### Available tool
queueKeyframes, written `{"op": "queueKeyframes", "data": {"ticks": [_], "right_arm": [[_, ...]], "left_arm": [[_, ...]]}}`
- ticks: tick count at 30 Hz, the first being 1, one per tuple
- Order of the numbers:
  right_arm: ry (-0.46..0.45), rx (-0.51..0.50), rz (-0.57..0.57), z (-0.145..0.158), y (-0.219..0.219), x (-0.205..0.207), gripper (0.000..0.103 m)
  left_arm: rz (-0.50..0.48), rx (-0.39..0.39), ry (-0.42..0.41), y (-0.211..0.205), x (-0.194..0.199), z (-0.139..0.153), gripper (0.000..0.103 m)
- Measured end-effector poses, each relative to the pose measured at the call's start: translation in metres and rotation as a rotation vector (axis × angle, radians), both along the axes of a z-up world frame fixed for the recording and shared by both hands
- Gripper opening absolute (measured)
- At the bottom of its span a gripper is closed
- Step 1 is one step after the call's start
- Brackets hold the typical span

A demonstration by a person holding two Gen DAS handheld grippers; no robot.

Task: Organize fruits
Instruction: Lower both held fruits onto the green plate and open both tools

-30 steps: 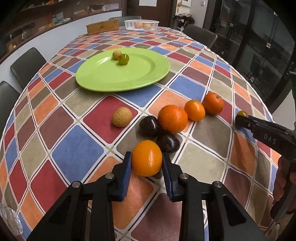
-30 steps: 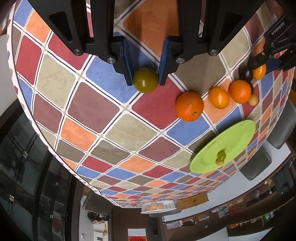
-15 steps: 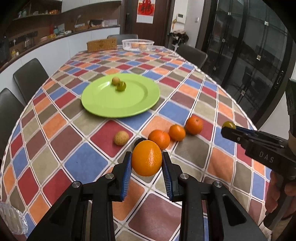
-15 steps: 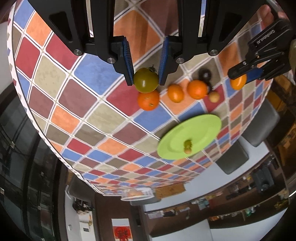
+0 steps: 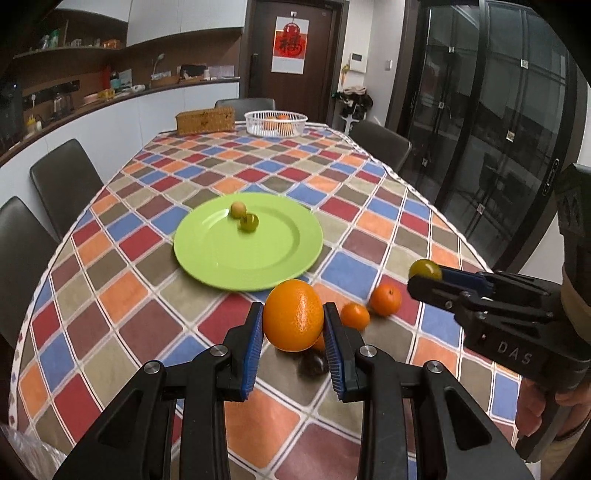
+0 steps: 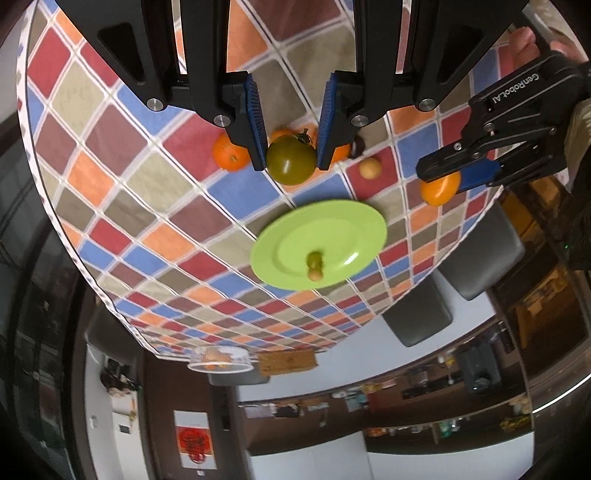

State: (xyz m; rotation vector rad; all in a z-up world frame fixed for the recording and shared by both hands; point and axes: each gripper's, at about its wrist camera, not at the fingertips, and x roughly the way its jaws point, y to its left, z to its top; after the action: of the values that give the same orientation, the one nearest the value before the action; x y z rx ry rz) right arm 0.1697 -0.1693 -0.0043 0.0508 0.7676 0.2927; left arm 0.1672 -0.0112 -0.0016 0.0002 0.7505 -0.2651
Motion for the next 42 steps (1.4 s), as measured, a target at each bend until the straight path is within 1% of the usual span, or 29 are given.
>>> {"op": "queueKeyframes", "data": {"ticks": [5, 11, 15, 20, 27, 32, 38, 42], "right_arm": [[-0.018, 0.001, 0.042, 0.009, 0.012, 0.017, 0.028], [-0.029, -0.001, 0.086, 0.019, 0.028, 0.047, 0.028], [-0.024, -0.002, 0.103, 0.020, 0.035, 0.068, 0.028], [0.001, -0.009, 0.118, 0.017, 0.045, 0.101, 0.028], [0.055, -0.031, 0.139, 0.000, 0.056, 0.145, 0.028], [0.130, -0.047, 0.143, -0.021, 0.061, 0.174, 0.028], [0.199, -0.062, 0.147, -0.043, 0.067, 0.196, 0.028], [0.226, -0.068, 0.144, -0.053, 0.069, 0.204, 0.028]], "left_arm": [[-0.005, 0.001, -0.026, 0.003, 0.015, 0.008, 0.031], [0.003, -0.013, -0.041, 0.013, 0.042, 0.013, 0.031], [0.016, -0.029, -0.033, 0.021, 0.062, 0.012, 0.031], [0.024, -0.039, -0.006, 0.028, 0.091, 0.005, 0.031], [0.029, -0.046, 0.044, 0.037, 0.134, -0.014, 0.031], [0.026, -0.026, 0.092, 0.036, 0.158, -0.034, 0.031], [0.019, -0.049, 0.175, 0.040, 0.181, -0.057, 0.031], [0.013, -0.031, 0.203, 0.040, 0.188, -0.069, 0.031]]}}
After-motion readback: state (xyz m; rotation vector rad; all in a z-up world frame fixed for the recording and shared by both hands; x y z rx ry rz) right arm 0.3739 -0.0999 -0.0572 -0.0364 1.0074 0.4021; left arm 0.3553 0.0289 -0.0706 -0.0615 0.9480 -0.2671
